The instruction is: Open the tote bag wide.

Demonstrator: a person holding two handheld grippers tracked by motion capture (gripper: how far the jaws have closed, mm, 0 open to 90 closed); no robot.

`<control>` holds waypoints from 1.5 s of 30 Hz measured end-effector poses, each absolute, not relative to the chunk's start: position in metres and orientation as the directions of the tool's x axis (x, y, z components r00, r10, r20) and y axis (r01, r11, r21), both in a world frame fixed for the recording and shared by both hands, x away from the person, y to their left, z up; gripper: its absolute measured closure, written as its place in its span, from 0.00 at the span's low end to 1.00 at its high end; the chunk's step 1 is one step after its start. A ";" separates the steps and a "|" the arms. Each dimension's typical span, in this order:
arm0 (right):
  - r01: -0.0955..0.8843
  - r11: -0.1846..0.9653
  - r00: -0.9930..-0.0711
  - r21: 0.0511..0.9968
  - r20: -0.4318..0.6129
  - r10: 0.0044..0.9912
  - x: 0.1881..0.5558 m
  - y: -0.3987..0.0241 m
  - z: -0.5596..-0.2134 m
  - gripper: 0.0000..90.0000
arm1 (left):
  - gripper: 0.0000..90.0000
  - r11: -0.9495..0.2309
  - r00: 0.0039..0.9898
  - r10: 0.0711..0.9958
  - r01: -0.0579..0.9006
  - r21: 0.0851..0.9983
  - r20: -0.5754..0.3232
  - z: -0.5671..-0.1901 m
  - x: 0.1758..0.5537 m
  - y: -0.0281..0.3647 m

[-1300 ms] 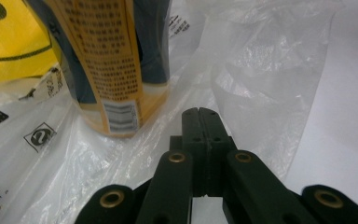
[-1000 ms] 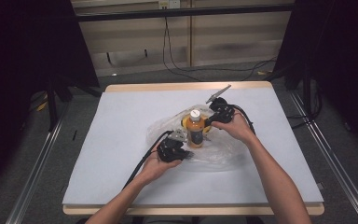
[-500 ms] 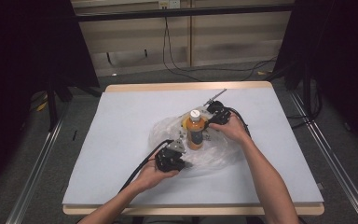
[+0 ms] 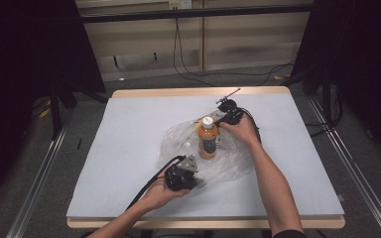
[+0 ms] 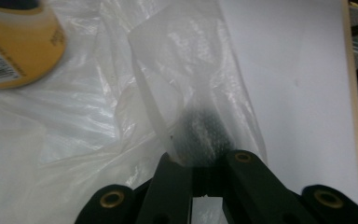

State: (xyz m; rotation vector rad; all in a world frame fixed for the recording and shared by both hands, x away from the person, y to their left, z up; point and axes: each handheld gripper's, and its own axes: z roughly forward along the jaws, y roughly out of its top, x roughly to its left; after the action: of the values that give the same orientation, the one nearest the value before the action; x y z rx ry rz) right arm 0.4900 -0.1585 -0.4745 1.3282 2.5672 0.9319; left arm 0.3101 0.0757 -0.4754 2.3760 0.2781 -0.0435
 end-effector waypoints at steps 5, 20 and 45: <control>0.686 0.441 -0.640 0.578 0.191 0.745 0.482 -0.153 -0.475 1.00 | 1.00 -0.664 0.955 0.248 0.288 0.690 -0.161 -0.480 0.328 0.077; 0.612 0.397 -0.683 0.684 0.205 0.701 0.452 -0.172 -0.452 1.00 | 1.00 -0.582 0.932 0.288 0.352 0.733 -0.219 -0.474 0.339 0.087; 0.507 0.373 -0.714 0.777 0.137 0.687 0.378 -0.200 -0.429 1.00 | 1.00 -0.470 0.921 0.332 0.348 0.811 -0.202 -0.446 0.332 0.116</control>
State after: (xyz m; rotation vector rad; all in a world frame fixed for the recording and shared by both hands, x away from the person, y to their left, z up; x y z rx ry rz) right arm 0.3778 -0.1998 -0.4291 1.0704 2.4225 1.2558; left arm 0.3317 0.1163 -0.4459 2.0965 0.4851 -0.0199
